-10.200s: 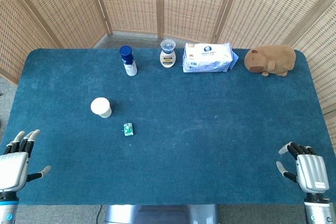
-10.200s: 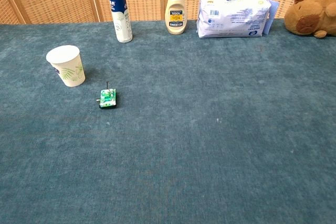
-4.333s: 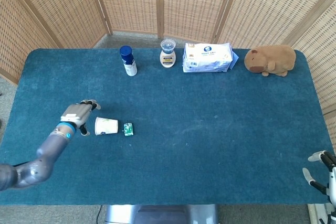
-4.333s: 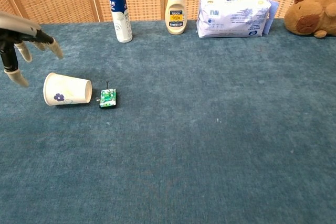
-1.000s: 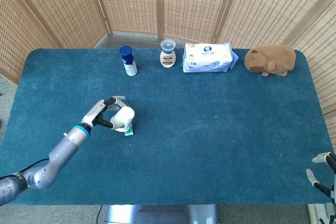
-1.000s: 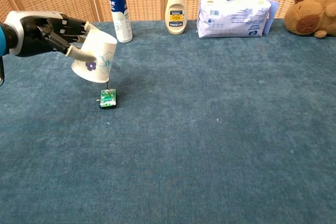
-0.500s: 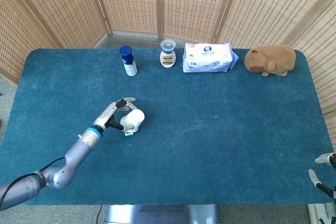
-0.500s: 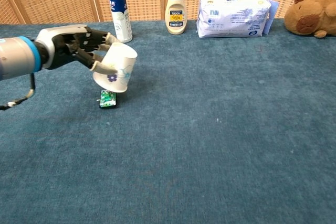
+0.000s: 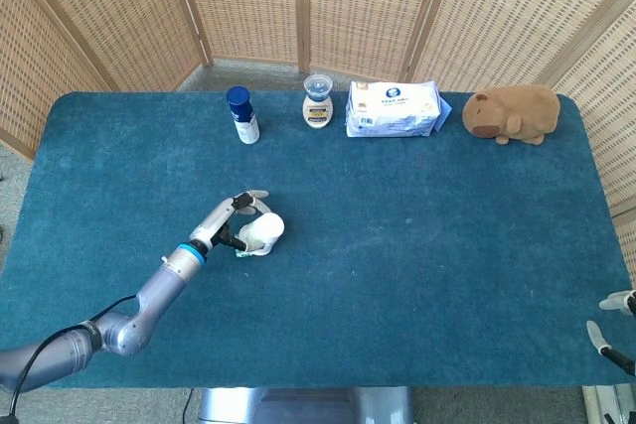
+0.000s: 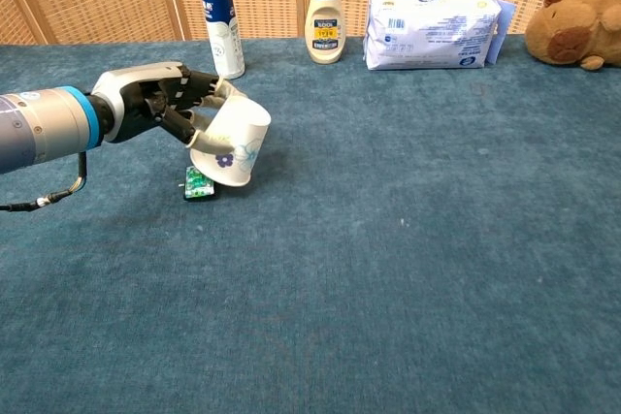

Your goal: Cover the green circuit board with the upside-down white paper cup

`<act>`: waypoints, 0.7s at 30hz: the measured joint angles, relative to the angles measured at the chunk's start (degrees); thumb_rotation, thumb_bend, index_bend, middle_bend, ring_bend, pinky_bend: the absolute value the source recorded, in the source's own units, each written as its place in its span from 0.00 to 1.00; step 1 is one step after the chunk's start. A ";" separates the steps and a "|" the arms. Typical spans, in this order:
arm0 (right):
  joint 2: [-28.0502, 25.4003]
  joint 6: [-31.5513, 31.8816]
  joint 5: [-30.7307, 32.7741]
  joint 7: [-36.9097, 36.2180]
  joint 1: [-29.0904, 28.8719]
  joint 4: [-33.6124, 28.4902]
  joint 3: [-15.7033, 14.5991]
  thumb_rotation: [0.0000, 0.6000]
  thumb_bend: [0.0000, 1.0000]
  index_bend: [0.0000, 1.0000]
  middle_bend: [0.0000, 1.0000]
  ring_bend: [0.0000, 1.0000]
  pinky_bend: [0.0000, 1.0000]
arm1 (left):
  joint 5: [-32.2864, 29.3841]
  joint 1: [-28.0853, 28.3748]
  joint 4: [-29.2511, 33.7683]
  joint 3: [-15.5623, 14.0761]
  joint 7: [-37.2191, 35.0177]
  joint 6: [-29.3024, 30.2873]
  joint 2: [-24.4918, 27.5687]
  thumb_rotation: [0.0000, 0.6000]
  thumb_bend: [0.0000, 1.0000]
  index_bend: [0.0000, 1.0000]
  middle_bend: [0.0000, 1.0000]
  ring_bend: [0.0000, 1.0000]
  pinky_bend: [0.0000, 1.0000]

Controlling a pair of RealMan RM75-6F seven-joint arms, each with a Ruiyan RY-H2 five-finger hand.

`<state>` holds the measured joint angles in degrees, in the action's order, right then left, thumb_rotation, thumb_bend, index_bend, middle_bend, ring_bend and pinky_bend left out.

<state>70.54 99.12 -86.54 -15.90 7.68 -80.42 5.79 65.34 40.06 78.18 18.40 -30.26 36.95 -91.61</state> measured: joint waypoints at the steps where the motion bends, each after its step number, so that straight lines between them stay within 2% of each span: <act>1: -0.04 -0.04 0.01 -0.53 0.01 -0.24 0.00 1.00 0.31 0.48 0.45 0.48 0.38 | 0.24 -0.04 -0.06 -0.27 0.00 0.07 0.28 1.00 0.23 0.50 0.15 0.00 0.19; 5: -0.38 -0.14 -0.03 -2.92 0.05 -1.24 0.02 1.00 0.31 0.48 0.47 0.49 0.38 | 0.82 -0.18 -0.10 -0.70 -0.06 0.54 1.01 1.00 0.23 0.50 0.15 0.00 0.19; 21: -0.91 0.51 -0.45 -2.89 0.27 -2.54 0.17 1.00 0.31 0.48 0.47 0.49 0.38 | 2.25 -0.30 1.55 -2.49 -0.43 0.34 4.14 1.00 0.23 0.50 0.15 0.00 0.19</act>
<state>69.63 99.64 -86.99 -18.79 7.94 -82.96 5.96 67.58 39.77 79.73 15.91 -30.69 37.29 -87.47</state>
